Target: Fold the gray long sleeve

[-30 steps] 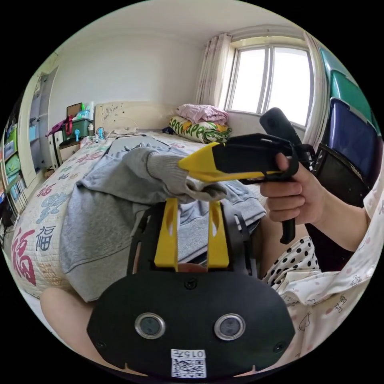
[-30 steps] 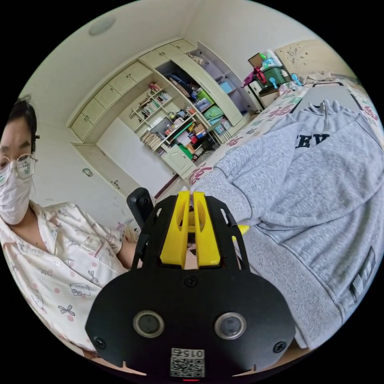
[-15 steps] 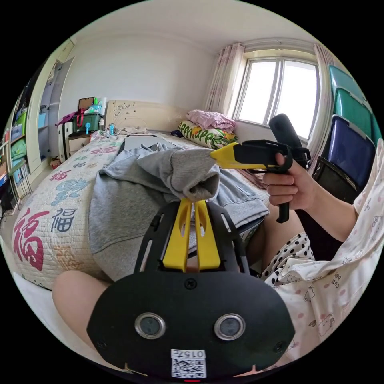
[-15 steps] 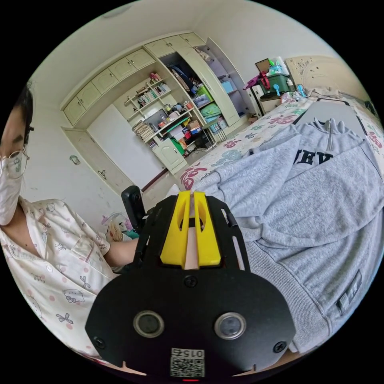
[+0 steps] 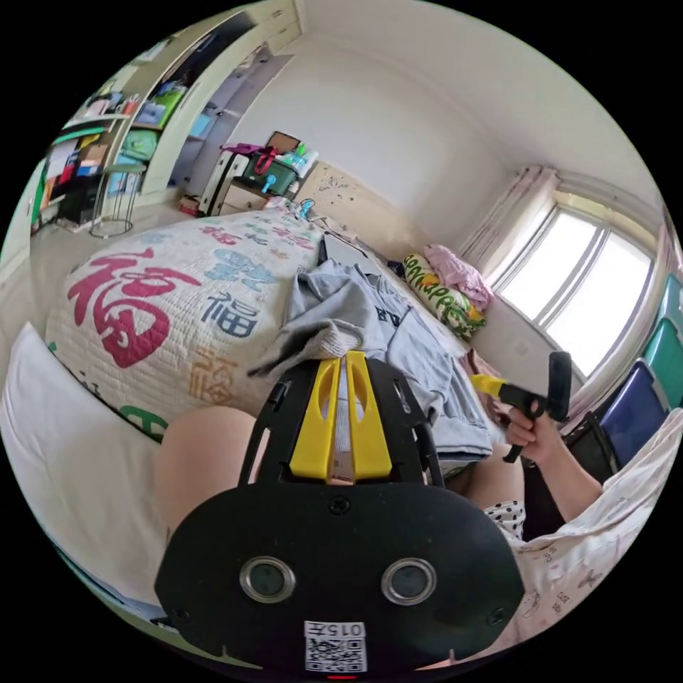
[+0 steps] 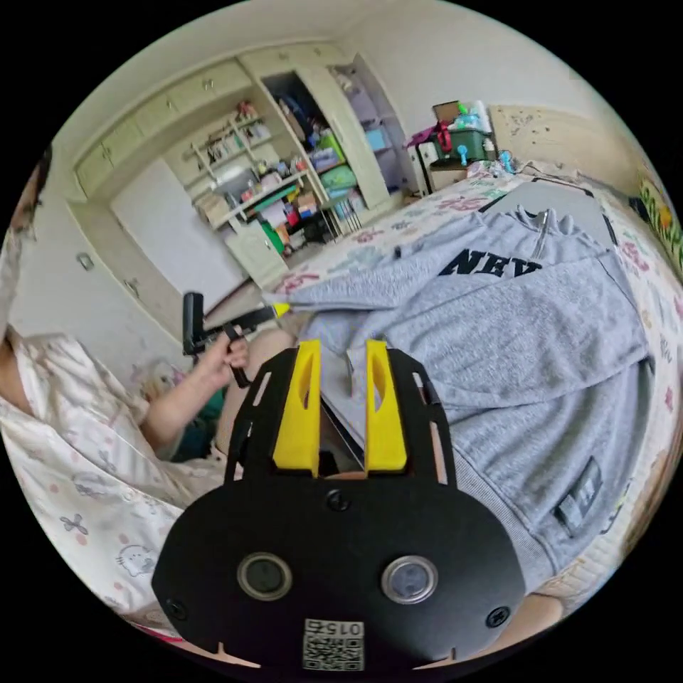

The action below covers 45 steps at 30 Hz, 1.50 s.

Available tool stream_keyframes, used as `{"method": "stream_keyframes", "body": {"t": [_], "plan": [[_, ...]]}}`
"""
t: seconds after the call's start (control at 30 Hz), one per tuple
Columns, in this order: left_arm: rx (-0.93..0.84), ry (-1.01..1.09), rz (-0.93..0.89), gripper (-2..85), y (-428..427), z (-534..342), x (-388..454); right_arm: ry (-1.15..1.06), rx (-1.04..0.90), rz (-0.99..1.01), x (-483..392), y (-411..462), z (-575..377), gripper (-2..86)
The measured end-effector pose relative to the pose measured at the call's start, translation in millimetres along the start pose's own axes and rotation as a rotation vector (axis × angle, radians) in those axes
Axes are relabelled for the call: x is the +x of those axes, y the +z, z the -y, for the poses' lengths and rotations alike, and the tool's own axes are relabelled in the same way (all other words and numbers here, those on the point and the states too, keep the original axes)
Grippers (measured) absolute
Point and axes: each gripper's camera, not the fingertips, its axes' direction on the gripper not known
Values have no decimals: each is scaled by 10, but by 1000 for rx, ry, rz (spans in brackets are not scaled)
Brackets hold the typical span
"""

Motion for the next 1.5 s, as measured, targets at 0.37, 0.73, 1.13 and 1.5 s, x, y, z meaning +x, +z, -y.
{"method": "stream_keyframes", "body": {"t": [0.37, 0.73, 1.13, 1.5], "plan": [[-17, -61, -76, -7, 93, -440, -283, -122, -276, -183, -211, 1347, 644, 59], [-186, 305, 86, 0, 46, 1100, 156, 148, -9, -131, 855, 307, 1926, 6], [394, 147, 291, 60, -509, 1826, 368, 537, 823, -542, 1705, -2693, 1823, 56], [-278, -47, 136, 119, 1456, -114, 241, 719, 120, -256, 1552, -458, 238, 123]]}}
